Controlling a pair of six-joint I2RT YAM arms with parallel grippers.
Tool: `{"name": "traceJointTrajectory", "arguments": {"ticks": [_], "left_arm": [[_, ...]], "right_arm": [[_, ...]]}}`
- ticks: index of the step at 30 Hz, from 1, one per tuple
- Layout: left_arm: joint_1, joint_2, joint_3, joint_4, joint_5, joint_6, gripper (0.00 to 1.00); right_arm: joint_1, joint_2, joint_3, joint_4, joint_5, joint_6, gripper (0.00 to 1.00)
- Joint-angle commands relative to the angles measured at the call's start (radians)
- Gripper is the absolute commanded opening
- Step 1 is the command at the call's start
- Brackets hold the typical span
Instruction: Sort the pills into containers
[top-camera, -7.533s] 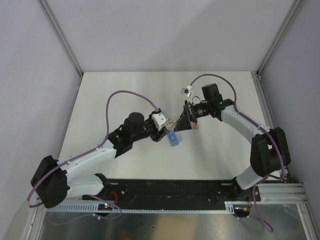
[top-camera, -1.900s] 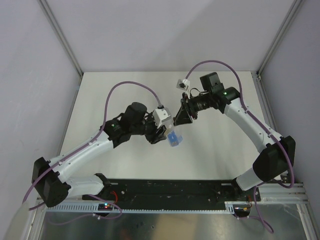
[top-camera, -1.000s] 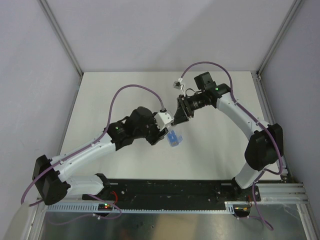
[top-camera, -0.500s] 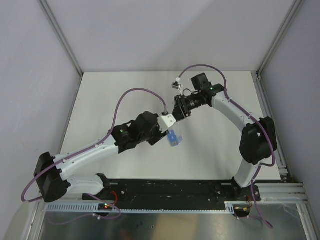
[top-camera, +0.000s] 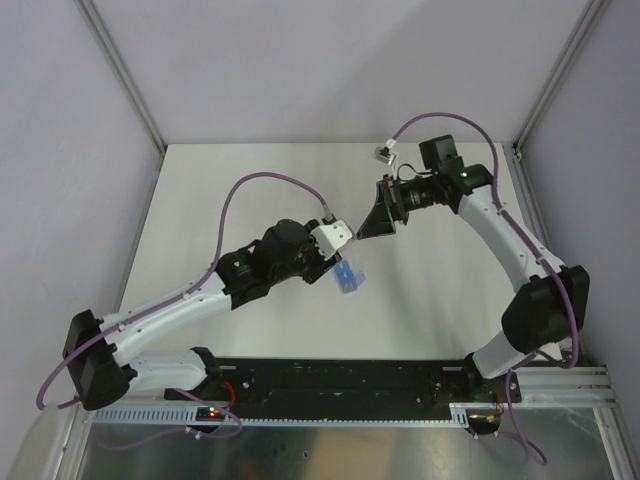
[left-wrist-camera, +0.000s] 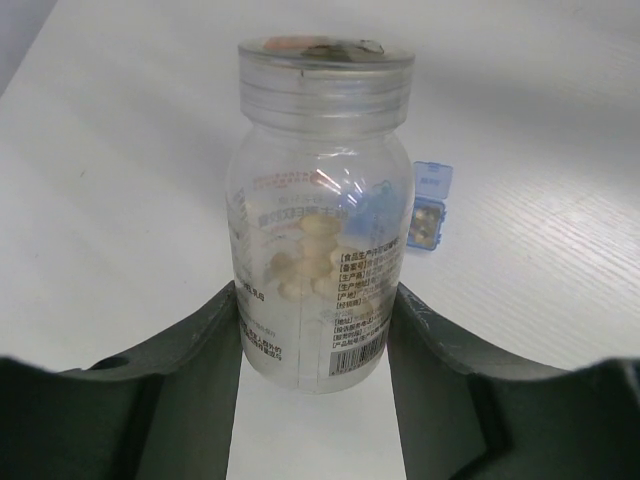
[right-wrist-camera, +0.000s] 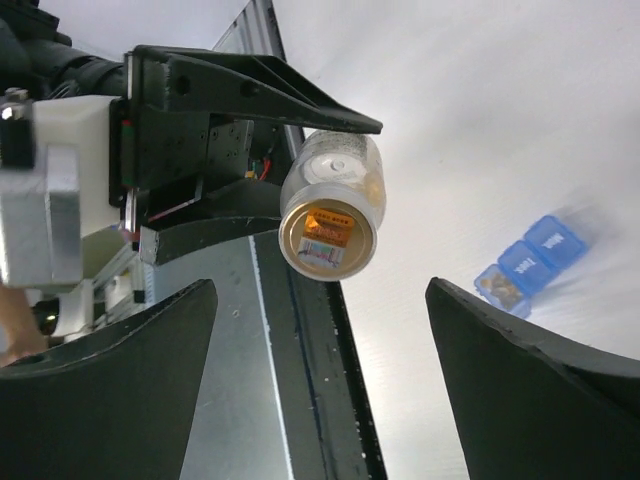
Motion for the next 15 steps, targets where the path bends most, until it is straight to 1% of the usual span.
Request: {"name": "traceJointTrajectory", "arguments": {"ticks": [1,3,6,9,12,15], "left_arm": [[0.014,-0.054,0.008,0.027,0.115,0.021,0.00],[0.030,-0.063,0.026,-0.001,0.200,0.021,0.00],[0.075,-0.067,0.071,-0.086,0.406,0.027,0.00],[0.111,-0.064,0.131,-0.184,0.603,0.053,0.00],[0.126,-0.063,0.172,-0.261,0.718,0.071,0.00],[0.131,-0.056,0.200,-0.301,0.799,0.062,0.00]], "right_arm": [[-0.030,-0.105,-0.009,-0.050,0.025,-0.096,0.93],[-0.032,-0.147,-0.012,-0.068,0.052,-0.137,0.94],[-0.020,-0.213,-0.014,-0.080,0.084,-0.212,0.95],[0.020,-0.273,-0.016,-0.077,0.143,-0.288,0.96],[0.066,-0.323,-0.019,-0.066,0.193,-0.341,0.96],[0.089,-0.342,-0.013,-0.085,0.178,-0.378,0.96]]}}
